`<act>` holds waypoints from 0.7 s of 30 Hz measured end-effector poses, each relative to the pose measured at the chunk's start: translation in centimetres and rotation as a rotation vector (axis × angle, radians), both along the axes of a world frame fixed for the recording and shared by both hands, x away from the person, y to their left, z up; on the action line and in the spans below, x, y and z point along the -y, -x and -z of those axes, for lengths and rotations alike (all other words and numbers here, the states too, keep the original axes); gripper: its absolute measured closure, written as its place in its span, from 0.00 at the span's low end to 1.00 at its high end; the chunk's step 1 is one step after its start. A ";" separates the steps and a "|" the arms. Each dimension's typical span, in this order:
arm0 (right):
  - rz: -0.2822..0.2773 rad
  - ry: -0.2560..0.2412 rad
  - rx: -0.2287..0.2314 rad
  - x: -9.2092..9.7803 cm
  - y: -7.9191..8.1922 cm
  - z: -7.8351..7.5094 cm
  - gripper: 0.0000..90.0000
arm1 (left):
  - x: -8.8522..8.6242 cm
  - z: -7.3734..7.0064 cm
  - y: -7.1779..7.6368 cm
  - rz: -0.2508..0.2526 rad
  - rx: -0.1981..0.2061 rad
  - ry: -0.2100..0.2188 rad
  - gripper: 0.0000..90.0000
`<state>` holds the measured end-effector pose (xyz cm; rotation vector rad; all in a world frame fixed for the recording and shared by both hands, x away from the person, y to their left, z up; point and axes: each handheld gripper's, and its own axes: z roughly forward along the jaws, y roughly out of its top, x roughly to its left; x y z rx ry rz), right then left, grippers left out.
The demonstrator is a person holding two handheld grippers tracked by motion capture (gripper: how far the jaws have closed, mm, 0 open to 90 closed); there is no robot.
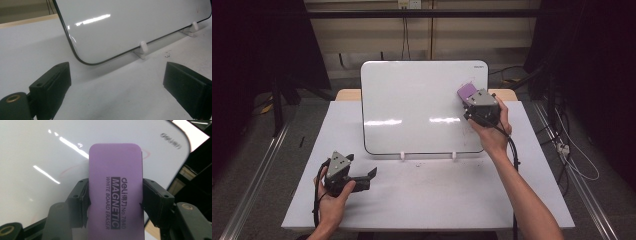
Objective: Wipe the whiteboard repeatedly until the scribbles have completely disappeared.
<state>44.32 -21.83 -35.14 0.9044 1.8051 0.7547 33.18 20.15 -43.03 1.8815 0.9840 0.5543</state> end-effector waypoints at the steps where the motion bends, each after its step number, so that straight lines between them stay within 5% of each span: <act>1: 0.008 -0.002 0.002 0.2 -0.2 -0.3 0.47 | 0.0 0.0 0.0 0.000 -0.001 0.003 0.09; 8: 0.042 0.016 0.018 0.4 -0.8 -0.9 0.47 | 0.1 0.0 -0.1 -0.001 -0.001 0.000 0.09; 17: -0.092 0.051 -0.026 -3.3 2.0 2.3 0.47 | 0.2 0.1 -0.2 0.001 -0.003 -0.005 0.09; 21: -0.097 0.040 -0.035 -3.5 1.7 2.0 0.47 | 0.1 0.1 -0.1 0.001 -0.001 0.002 0.09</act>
